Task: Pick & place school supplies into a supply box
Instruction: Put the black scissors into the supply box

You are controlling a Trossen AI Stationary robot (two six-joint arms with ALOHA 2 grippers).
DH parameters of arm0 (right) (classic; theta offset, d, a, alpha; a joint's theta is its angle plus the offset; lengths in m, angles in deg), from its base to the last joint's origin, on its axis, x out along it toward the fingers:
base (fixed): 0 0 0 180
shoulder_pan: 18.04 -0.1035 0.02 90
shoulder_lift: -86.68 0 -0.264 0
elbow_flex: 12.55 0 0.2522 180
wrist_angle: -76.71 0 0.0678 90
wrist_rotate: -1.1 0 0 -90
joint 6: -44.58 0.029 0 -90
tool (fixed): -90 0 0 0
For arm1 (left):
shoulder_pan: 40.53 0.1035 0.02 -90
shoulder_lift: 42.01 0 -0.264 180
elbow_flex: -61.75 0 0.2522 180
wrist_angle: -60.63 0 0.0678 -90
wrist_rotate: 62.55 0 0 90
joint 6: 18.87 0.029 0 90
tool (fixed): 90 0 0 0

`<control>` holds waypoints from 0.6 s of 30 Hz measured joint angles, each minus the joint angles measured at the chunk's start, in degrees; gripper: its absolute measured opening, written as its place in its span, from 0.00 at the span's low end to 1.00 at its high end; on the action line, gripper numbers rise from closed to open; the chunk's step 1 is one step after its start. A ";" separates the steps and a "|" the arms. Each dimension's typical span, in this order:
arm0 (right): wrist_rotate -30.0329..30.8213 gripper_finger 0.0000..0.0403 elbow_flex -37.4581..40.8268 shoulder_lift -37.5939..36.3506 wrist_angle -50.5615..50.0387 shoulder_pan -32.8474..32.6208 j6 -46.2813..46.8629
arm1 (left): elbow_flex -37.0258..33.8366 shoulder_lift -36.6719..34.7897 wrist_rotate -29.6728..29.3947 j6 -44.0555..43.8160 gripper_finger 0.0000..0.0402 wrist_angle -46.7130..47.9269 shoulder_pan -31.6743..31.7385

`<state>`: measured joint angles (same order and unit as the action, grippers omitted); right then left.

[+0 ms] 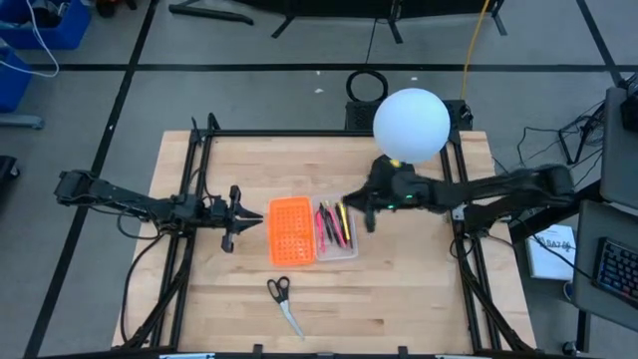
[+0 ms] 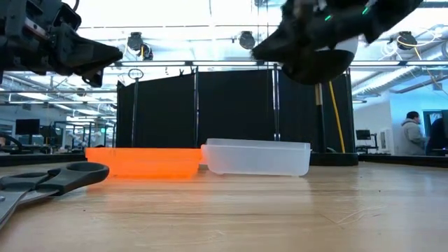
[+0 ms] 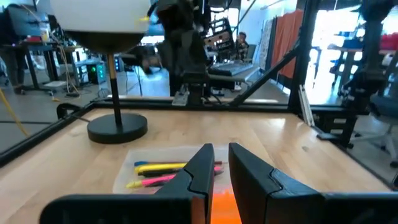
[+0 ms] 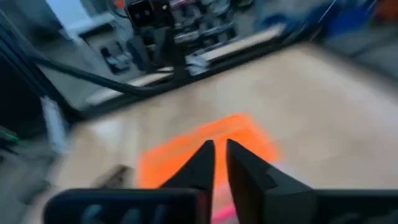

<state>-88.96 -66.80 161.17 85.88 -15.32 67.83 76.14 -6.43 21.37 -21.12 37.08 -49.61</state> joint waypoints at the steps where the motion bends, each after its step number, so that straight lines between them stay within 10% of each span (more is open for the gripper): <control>1: 2.35 0.07 0.00 -3.46 -3.33 -0.17 -4.77 | 0.00 -0.46 0.00 -0.12 0.14 -0.11 0.00; 9: 10.43 0.00 0.01 -21.16 -19.40 -4.82 -24.12 | 0.00 -2.19 -1.25 -5.79 0.14 0.41 -0.02; 18: 6.31 0.00 10.28 -32.66 -10.84 -5.84 -31.26 | 0.00 -1.83 -3.47 -1.23 0.14 1.59 -0.02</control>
<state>-82.65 -56.53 128.51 75.05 -21.16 36.57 76.14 -8.26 17.90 -22.35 38.68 -49.63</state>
